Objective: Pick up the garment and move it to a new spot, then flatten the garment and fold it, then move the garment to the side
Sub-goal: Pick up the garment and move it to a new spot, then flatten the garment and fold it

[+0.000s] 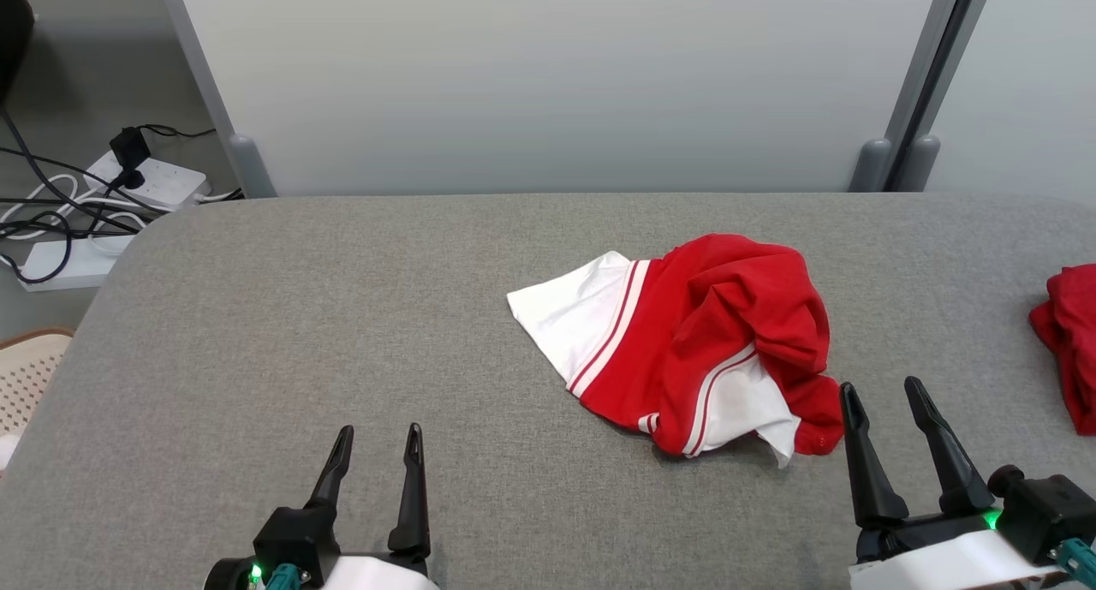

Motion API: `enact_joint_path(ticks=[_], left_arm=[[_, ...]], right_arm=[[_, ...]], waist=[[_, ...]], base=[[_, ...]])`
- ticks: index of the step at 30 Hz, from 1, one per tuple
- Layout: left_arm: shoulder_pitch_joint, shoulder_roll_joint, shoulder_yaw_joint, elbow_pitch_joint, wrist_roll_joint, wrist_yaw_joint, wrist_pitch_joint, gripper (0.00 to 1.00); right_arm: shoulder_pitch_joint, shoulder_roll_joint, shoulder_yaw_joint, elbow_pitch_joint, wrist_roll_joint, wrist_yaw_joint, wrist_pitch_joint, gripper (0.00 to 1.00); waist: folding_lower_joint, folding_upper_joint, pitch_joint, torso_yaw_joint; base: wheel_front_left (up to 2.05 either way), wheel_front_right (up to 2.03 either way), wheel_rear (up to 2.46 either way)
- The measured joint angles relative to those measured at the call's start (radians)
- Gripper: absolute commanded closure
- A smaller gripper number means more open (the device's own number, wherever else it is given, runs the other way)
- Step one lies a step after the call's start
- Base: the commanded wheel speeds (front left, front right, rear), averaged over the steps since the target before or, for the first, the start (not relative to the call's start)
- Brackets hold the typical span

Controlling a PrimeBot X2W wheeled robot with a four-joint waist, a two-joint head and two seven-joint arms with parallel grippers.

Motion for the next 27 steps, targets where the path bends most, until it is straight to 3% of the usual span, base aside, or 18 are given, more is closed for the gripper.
enact_joint_path(ticks=[19, 27], left_arm=[[0.02, -0.039, 0.037, 0.082, 0.019, -0.075, 0.0, 0.0], [-0.125, -0.064, -0.035, 0.194, -0.046, -0.126, 0.016, 0.0]], right_arm=[[0.001, 0.004, 0.012, 0.003, -0.005, 0.0, 0.0, 0.0], [-0.004, -0.017, 0.033, -0.001, -0.002, 0.0, 0.0, 0.0]], waist=[[0.0, 0.0, 0.009, -0.013], [0.0, 0.0, 0.055, -0.041]], base=[[0.0, 0.0, 0.0], [0.0, 0.0, 0.0]])
